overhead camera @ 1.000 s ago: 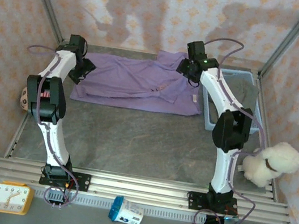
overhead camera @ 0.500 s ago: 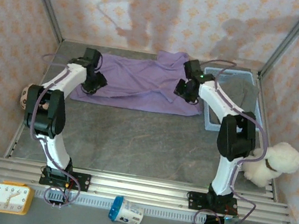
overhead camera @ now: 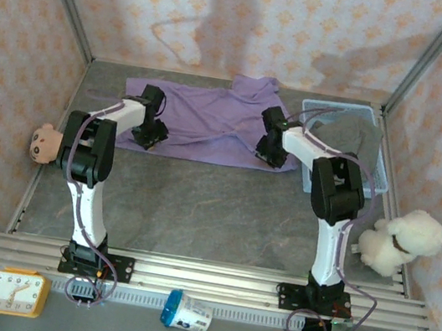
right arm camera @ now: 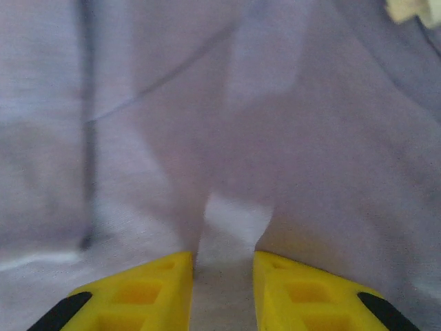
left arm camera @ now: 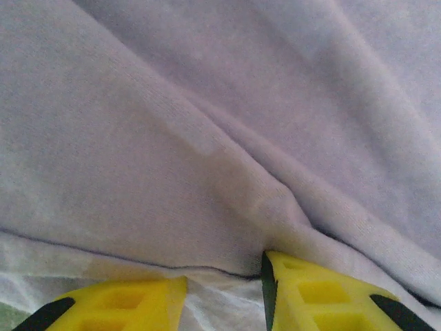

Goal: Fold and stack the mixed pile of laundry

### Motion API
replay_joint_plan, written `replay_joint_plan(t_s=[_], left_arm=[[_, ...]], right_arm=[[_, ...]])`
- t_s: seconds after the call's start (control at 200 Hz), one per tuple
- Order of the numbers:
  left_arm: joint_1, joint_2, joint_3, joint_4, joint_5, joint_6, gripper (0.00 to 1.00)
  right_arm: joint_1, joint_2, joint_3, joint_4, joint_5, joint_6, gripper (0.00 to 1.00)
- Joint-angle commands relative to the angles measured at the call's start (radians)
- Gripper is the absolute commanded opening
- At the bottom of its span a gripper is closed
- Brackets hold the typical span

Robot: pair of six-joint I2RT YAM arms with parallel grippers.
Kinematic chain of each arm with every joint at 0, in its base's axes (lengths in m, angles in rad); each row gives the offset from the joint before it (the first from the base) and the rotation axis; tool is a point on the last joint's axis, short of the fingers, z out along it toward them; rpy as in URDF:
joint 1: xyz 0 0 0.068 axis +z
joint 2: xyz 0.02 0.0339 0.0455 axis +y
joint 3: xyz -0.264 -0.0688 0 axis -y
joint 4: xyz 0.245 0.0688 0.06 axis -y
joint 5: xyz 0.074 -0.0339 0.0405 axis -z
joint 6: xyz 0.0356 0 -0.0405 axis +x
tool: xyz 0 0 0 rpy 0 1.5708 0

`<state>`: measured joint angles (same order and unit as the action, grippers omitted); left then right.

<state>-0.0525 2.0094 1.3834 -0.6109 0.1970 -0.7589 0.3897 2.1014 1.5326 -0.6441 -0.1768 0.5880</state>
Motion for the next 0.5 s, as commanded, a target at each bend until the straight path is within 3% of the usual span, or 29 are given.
replay_joint_plan(t_s=[0.0,0.295,0.495], left_arm=[[0.0,0.003,-0.08,-0.022,-0.061,-0.004,0.36],[-0.056,-0.238,-0.428,0.041,-0.053,-0.105,0.38],[-0.159,-0.379,-0.592,0.043,-0.045,-0.214,0.42]], right_arm=[[-0.005,-0.014,-0.069,0.004,0.029,0.023,0.29],[0.005,-0.193,-0.377,0.026,-0.007,0.029,0.3],[0.024,-0.38,-0.56,0.004,-0.034,0.037,0.31]])
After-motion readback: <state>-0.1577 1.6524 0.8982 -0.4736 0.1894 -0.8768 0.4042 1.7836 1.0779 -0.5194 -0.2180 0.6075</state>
